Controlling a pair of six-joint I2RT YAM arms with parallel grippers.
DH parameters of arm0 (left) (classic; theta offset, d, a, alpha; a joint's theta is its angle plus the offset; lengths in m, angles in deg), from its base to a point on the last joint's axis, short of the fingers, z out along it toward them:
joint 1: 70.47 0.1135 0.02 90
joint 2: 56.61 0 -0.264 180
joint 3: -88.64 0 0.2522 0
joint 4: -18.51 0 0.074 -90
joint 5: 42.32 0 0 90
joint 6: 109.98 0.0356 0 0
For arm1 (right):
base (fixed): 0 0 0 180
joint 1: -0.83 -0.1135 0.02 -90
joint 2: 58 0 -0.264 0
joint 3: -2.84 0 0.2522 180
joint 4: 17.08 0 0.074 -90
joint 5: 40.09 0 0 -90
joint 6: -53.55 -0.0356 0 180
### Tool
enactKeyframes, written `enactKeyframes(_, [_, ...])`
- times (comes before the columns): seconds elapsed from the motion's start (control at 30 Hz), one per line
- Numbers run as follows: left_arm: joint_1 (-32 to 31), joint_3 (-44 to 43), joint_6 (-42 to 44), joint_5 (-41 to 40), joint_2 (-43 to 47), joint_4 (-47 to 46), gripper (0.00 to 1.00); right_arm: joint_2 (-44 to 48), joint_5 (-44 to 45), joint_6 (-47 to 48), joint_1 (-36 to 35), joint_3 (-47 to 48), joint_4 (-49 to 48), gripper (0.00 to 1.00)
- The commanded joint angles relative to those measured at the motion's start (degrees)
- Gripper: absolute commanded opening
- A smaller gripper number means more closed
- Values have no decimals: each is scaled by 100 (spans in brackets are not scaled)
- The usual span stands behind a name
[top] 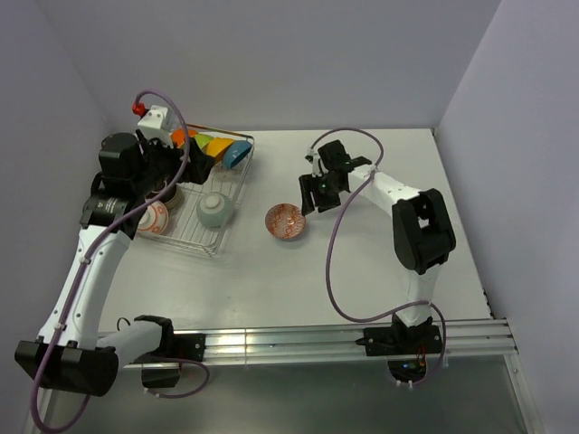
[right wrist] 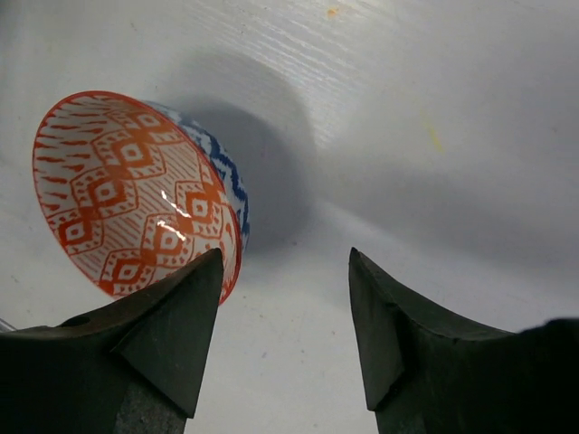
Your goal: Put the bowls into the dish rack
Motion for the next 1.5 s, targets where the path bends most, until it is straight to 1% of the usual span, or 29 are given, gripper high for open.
enactKeyframes(0.0, [25,421,-78,129,202,-91,99,-293,-6,20,-103,248,-374,63])
enactKeyframes(0.1, [69,685,-122,330,501,-178,99,-548,-103,-24,-130,266,-505,58])
enactKeyframes(0.33, [112,993,-332,787,668,-170,100,-864,-576,-139,-156,266,-699,48])
enactKeyframes(0.37, [121,1089,-368,849,694,-196,99,-865,-691,-147,-147,257,-760,40])
enactKeyframes(0.43, [130,1195,-543,1007,695,-292,98,-856,-884,-182,-138,231,-822,30])
enactKeyframes(0.47, [139,1291,-596,1234,695,-337,95,-847,-1155,-200,-104,222,-840,22])
enactKeyframes(0.53, [148,1389,-763,1455,686,-468,93,-734,-1438,-261,-42,161,-936,14])
enactKeyframes(0.57, [148,1459,-816,1683,668,-512,91,-681,-1874,-357,2,143,-1076,7])
enactKeyframes(0.63, [165,1547,-1008,1860,695,-653,91,-401,-2420,-516,169,-58,-1331,1])
enactKeyframes(0.67, [165,1652,-1079,1939,764,-854,91,-260,-2693,-865,247,-173,-1863,0])
enactKeyframes(0.7, [174,1714,-1150,2123,800,-995,91,-119,-3200,-1060,405,-278,-2129,0])
enactKeyframes(0.77, [183,1906,-1396,2291,940,-1406,91,154,-3660,-1648,511,-350,-2752,0])
enactKeyframes(0.8, [183,1960,-1484,2457,975,-1522,92,259,-4072,-1859,573,-323,-2939,0])
enactKeyframes(0.9, [192,2057,-1905,2869,994,-1839,93,392,-4478,-2641,591,-192,-3641,0])
enactKeyframes(0.93, [218,2083,-2324,3063,976,-1953,93,462,-4611,-3183,591,-200,-3896,0])
enactKeyframes(0.97, [244,2188,-2581,3230,941,-2076,92,497,-4708,-3502,600,-235,-4508,0])
enactKeyframes(1.0, [262,2259,-2844,3371,949,-2538,92,576,-4778,-3836,609,-296,-4862,0])
enactKeyframes(1.03, [262,2355,-3421,3529,976,-2795,92,620,-4875,-4178,600,-445,-5231,0])
enactKeyframes(1.07, [262,2582,-3723,3557,1080,-3050,92,655,-4919,-4878,600,-525,-6009,0])
enactKeyframes(1.1, [262,2698,-3987,3540,1134,-3557,92,725,-4963,-5233,591,-604,-6408,0])
enactKeyframes(1.13, [262,2794,-4433,3470,1195,-3771,92,752,-5016,-5845,591,-752,-6760,0])
enactKeyframes(1.17, [262,2961,-4620,3443,1291,-3991,92,779,-5034,-6130,574,-806,-7390,0])
enactKeyframes(1.2, [262,3032,-4805,3417,1327,-4150,93,831,-5051,-6376,565,-859,-7675,0])
enactKeyframes(1.23, [262,3137,-5120,3390,1354,-4447,93,858,-5069,-6736,565,-920,-7895,0])
enactKeyframes(1.3, [271,3234,-5464,3408,1345,-4756,93,963,-5104,-6914,503,-938,-8205,0])
enactKeyframes(1.33, [262,3339,-5805,3425,1345,-5193,93,990,-5121,-6985,477,-947,-8240,0])
enactKeyframes(1.37, [262,3384,-5983,3443,1336,-5397,93,1033,-5156,-7003,416,-956,-8275,0])
enactKeyframes(1.43, [262,3445,-6256,3425,1354,-5776,93,1139,-5183,-6881,337,-930,-8223,0])
enactKeyframes(1.47, [262,3428,-6274,3373,1371,-5786,93,1183,-5174,-6749,293,-921,-7910,0])
